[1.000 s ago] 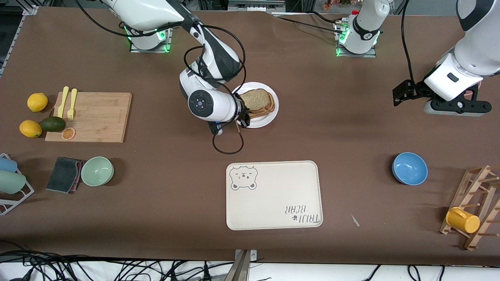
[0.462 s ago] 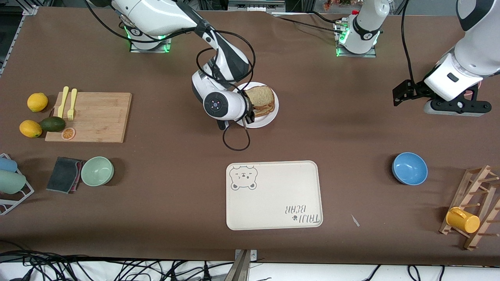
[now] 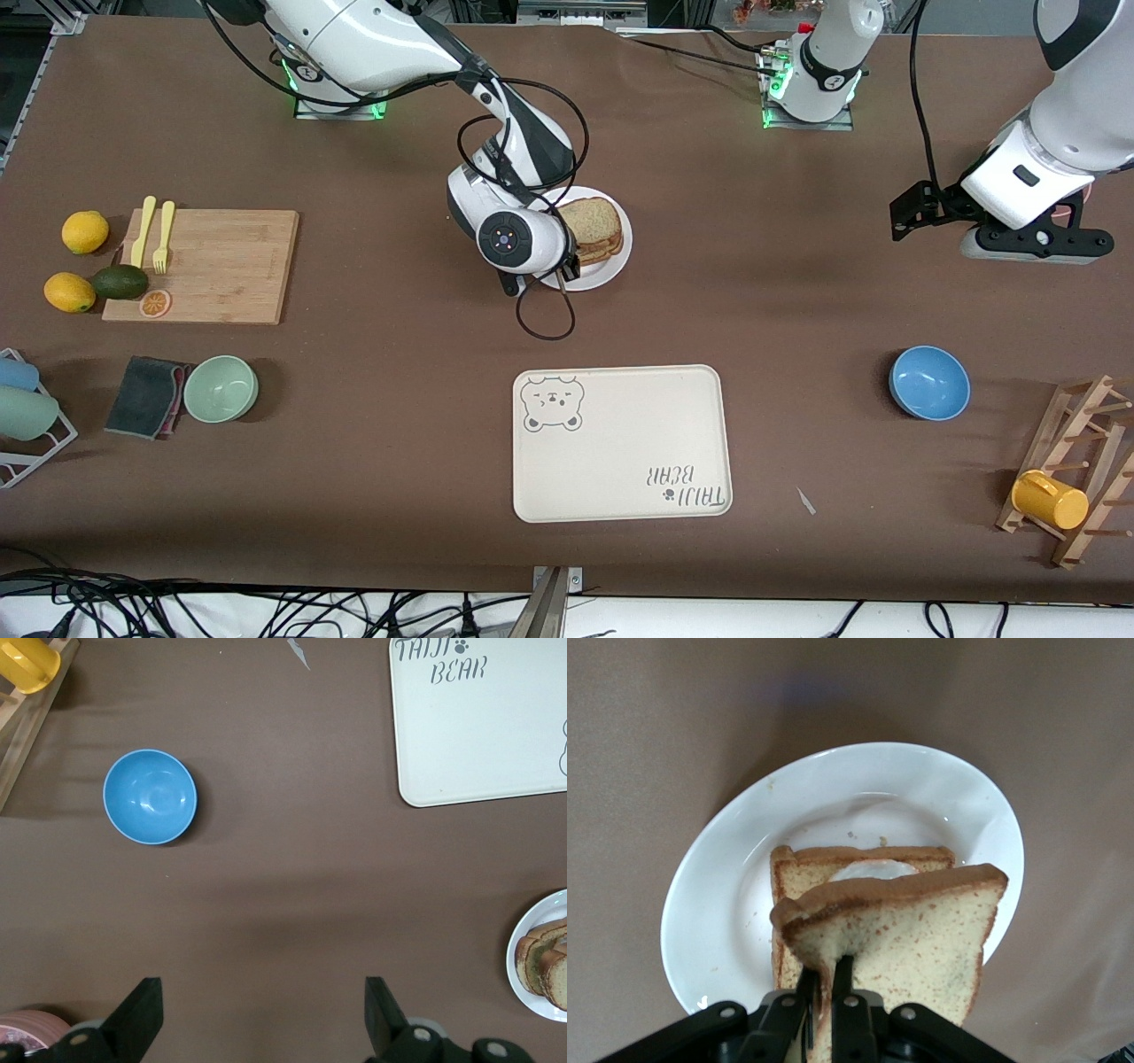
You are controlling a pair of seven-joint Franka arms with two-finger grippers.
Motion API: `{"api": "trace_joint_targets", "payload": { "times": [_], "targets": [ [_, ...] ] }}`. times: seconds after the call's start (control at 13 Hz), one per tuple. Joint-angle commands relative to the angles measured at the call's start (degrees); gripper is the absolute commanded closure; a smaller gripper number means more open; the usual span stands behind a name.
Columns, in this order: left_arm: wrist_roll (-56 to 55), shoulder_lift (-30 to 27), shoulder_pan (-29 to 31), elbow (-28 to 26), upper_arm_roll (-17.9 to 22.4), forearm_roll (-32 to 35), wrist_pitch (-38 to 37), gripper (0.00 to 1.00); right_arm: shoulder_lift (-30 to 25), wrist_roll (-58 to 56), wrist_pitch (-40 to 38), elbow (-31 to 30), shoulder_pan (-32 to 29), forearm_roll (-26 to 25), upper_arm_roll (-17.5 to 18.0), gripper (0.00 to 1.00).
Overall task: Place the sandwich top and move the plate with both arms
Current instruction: 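Lower the bread slice onto the egg and open the right gripper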
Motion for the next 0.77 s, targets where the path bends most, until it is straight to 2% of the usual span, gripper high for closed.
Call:
{"api": "trace_joint_targets", "payload": {
  "times": [0.0, 0.38, 0.46, 0.62, 0.69],
  "targets": [
    [-0.21, 0.78, 0.04, 1.82, -0.14, -1.64, -1.25, 0.00, 1.20, 0.70, 0.03, 1.06, 1.08, -4.00, -0.21, 0.76],
    [-0.21, 0.78, 0.04, 1.82, -0.14, -1.64, -1.25, 0.00, 0.94, -0.88, -0.41, 1.85, 0.20, -3.92, -0.47, 0.36],
    [-0.21, 0.78, 0.04, 1.82, -0.14, -1.56, -1.25, 0.00, 0.68, -0.88, -0.50, 1.94, -0.67, -3.75, -0.38, 0.30],
    [-0.13, 0.86, 0.04, 1.82, -0.14, -1.64, -1.25, 0.00, -0.89, -0.88, -1.46, 2.11, -1.99, -3.49, -0.29, 0.27],
    [-0.13, 0.87, -0.05, 1.82, -0.14, -1.65, -1.25, 0.00, -1.34, -0.80, -2.51, 2.20, -2.87, -3.05, -0.21, 0.12]
  ]
}}
